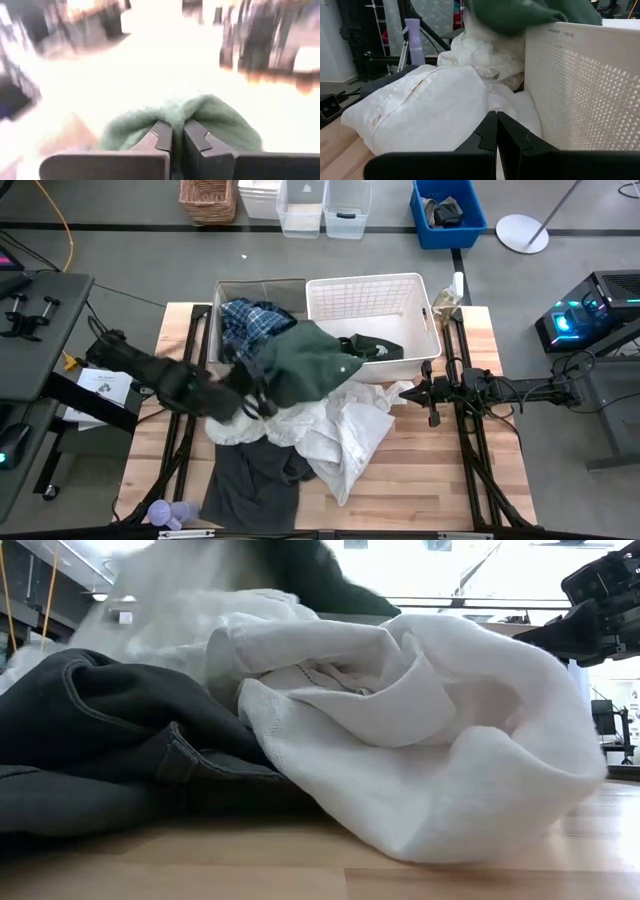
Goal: Sort clothes
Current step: Put the green shirt into the laundry organizer
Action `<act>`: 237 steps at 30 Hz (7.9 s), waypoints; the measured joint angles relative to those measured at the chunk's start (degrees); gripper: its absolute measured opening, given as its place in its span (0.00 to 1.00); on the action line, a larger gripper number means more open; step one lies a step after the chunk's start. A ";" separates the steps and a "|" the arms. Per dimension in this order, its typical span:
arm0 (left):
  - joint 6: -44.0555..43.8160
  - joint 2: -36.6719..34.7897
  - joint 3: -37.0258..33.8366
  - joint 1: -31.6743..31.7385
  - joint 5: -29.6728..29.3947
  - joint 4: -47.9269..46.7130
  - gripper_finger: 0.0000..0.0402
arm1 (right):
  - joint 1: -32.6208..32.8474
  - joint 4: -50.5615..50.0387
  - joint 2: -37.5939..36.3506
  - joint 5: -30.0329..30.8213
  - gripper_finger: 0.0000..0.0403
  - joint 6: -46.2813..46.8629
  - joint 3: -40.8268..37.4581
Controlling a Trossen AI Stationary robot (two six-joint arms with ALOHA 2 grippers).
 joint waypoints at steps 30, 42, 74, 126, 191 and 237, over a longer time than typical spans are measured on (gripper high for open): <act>-3.66 -7.24 4.29 -1.72 21.05 -9.33 0.07 | 0.01 0.00 0.00 0.00 0.00 0.00 0.01; 10.13 2.14 4.33 12.27 33.15 -3.24 0.46 | 0.00 0.00 0.00 0.01 0.00 0.00 -0.01; 8.80 22.22 14.02 20.09 46.55 -15.86 0.77 | 0.00 0.00 0.00 0.02 0.00 0.00 -0.01; 10.08 34.38 36.40 38.50 54.13 10.64 0.47 | 0.00 0.00 0.00 0.02 0.00 0.00 0.00; 12.34 34.81 35.30 40.23 62.62 13.94 0.76 | 0.02 0.00 -0.02 0.02 0.00 0.00 -0.01; 28.70 45.86 44.92 40.94 48.51 2.84 0.01 | 0.02 0.01 -0.01 0.11 0.00 0.00 -0.01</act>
